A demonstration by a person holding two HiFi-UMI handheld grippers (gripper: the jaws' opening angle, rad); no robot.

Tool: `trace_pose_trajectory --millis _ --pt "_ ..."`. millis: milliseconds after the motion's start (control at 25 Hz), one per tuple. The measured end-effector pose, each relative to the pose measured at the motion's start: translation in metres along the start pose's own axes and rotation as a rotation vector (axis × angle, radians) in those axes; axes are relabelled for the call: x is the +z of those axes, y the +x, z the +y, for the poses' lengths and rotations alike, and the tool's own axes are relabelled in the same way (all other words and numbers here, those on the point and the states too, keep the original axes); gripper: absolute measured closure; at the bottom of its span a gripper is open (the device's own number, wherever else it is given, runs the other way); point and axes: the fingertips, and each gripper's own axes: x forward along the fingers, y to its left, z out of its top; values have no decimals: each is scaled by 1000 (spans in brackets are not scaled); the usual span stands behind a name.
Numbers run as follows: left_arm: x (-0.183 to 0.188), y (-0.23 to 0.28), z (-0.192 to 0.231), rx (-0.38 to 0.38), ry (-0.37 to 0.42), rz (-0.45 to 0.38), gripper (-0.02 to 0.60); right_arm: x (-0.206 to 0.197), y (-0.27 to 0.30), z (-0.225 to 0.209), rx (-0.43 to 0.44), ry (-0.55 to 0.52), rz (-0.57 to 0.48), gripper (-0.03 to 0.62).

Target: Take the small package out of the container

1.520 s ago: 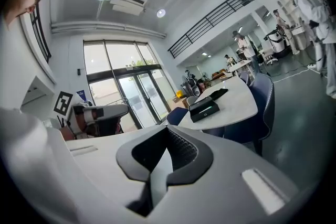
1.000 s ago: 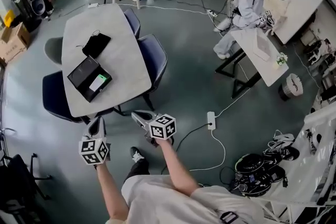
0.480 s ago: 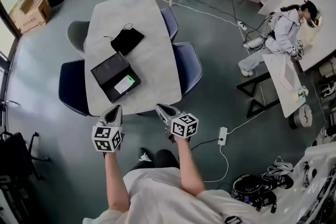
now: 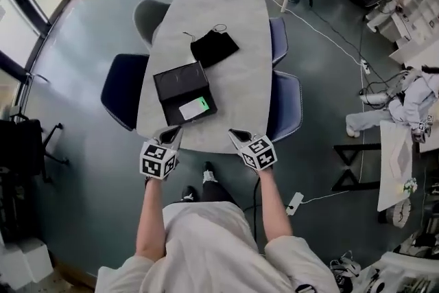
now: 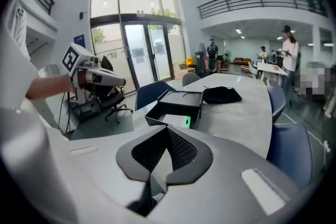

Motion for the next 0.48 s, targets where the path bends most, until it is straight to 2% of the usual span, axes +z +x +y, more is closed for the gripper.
trace_pose_trajectory --millis 200,480 --pt "24 27 15 42 -6 -8 529 25 33 -24 79 -153 51 595" --pt "13 32 31 106 -46 24 531 30 92 -28 193 -336 145 595"
